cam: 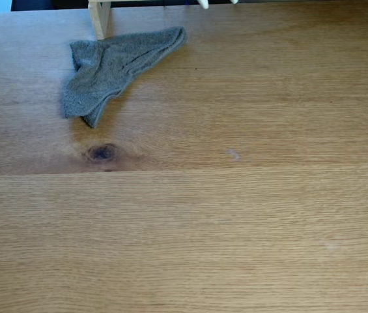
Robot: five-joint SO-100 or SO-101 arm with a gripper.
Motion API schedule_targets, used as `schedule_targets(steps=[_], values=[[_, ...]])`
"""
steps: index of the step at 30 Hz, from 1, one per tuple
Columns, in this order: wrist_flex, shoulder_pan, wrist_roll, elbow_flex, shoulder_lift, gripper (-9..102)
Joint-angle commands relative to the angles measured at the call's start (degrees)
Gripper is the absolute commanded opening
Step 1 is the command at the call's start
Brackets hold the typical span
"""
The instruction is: Clean the area in front of the robot
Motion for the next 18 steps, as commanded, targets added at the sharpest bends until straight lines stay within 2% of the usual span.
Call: schedule_targets(steps=[1, 6, 11, 18], values=[[-5.36, -1.76, -1.05, -0.7, -7.03, 25], [-14.94, 1.93, -1.05, -9.58, -25.14, 29], [-18.46, 8.79, -1.23, -20.65, -40.08, 36], [-23.47, 23.12, -1.85, -36.21, -57.66, 43]])
